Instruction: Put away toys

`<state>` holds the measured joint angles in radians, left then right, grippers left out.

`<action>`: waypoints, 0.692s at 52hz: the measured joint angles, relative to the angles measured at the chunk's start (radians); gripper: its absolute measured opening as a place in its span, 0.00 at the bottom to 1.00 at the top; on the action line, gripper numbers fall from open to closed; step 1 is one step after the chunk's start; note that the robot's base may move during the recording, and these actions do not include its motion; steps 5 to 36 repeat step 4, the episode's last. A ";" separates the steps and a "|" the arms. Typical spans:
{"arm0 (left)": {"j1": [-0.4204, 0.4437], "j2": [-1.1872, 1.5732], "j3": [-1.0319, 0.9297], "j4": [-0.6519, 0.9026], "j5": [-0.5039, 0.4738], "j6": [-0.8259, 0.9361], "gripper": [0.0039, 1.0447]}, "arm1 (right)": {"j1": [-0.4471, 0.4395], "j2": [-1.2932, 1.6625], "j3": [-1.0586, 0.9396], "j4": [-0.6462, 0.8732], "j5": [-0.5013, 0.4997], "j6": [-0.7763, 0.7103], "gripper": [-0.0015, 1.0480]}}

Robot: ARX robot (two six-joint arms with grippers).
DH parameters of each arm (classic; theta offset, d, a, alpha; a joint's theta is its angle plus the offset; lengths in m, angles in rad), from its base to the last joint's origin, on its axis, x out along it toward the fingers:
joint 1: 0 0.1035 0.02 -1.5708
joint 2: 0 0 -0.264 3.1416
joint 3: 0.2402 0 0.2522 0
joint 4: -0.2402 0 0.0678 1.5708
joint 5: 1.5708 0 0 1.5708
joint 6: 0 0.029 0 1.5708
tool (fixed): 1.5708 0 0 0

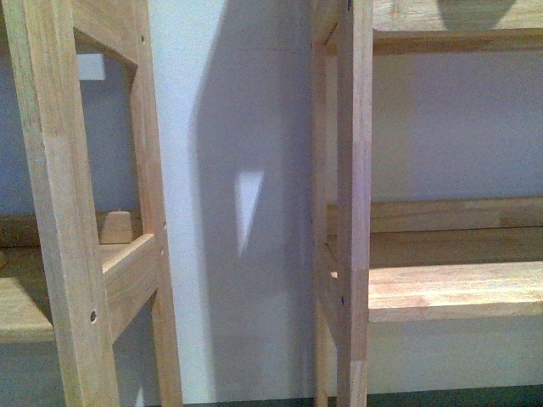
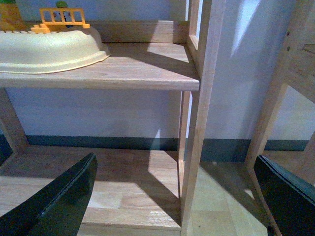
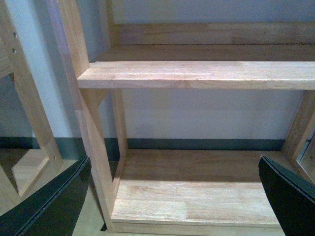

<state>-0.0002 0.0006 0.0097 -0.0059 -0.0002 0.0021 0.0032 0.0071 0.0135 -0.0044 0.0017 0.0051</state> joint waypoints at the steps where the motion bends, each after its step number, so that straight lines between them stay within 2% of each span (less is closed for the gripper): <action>1: 0.000 0.000 0.000 0.000 0.000 0.000 0.95 | 0.000 0.000 0.000 0.000 0.000 0.000 1.00; 36: 0.000 0.000 0.000 0.000 0.000 0.000 0.95 | 0.000 0.000 0.000 0.000 0.000 0.000 1.00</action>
